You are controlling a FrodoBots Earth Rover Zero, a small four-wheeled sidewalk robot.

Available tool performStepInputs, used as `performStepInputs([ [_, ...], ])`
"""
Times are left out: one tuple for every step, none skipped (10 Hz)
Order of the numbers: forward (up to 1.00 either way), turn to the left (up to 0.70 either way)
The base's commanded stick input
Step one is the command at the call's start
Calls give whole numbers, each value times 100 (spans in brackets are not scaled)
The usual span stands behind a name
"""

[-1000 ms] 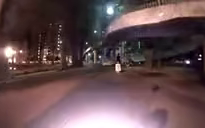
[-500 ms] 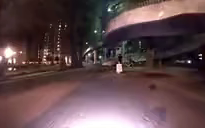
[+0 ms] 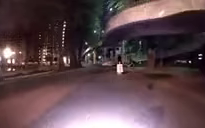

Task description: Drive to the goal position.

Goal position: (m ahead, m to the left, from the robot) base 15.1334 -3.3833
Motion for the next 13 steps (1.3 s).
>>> performStepInputs([
  [70, 0],
  [70, 0],
  [70, 0],
  [70, 0],
  [70, 0],
  [70, 0],
  [70, 0],
  [70, 0],
  [70, 0],
  [70, 0],
  [70, 0],
  [70, 0],
  [70, 0],
])
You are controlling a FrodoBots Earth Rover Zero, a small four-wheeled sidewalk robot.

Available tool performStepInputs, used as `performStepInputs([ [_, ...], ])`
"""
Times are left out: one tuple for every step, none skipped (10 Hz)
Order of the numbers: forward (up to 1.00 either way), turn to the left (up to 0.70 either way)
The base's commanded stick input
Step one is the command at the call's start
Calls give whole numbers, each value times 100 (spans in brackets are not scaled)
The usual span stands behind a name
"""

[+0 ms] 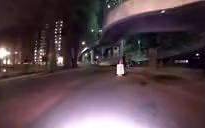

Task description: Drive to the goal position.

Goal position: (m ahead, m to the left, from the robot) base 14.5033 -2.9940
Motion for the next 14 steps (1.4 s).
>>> performStepInputs([
  [70, 0],
  [70, 0],
  [70, 0],
  [70, 0],
  [70, 0],
  [70, 0],
  [70, 0],
  [70, 0],
  [70, 0],
  [70, 0],
  [70, 0],
  [70, 0],
  [70, 0],
  [70, 0],
])
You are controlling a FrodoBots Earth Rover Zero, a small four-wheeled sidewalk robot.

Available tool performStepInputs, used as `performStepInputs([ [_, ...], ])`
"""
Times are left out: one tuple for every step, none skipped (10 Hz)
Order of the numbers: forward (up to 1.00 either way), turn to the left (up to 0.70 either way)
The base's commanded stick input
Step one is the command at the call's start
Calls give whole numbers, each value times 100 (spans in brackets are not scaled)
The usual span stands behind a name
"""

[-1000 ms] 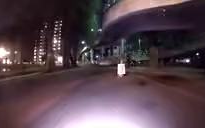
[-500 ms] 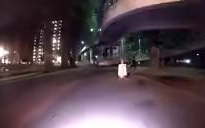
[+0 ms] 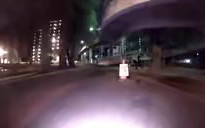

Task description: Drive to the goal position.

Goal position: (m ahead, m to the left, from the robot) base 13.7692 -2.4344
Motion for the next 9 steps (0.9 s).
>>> performStepInputs([
  [70, 0],
  [70, 0],
  [70, 0],
  [70, 0],
  [70, 0],
  [70, 0],
  [70, 0],
  [70, 0],
  [70, 0],
])
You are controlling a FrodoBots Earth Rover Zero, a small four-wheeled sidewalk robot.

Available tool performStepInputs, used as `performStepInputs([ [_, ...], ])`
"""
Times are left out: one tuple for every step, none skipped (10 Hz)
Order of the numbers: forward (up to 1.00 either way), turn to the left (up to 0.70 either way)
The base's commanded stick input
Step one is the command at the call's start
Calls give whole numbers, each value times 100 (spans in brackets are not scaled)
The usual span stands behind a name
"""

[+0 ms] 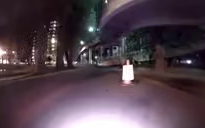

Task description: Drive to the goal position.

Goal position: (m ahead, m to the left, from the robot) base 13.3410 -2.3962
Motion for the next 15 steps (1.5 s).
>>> performStepInputs([
  [70, 0],
  [70, 0],
  [70, 0],
  [70, 0],
  [70, 0],
  [70, 0],
  [70, 0],
  [70, 0],
  [70, 0],
  [70, 0],
  [70, 0],
  [70, 0],
  [70, 0],
  [70, 0],
  [70, 0],
])
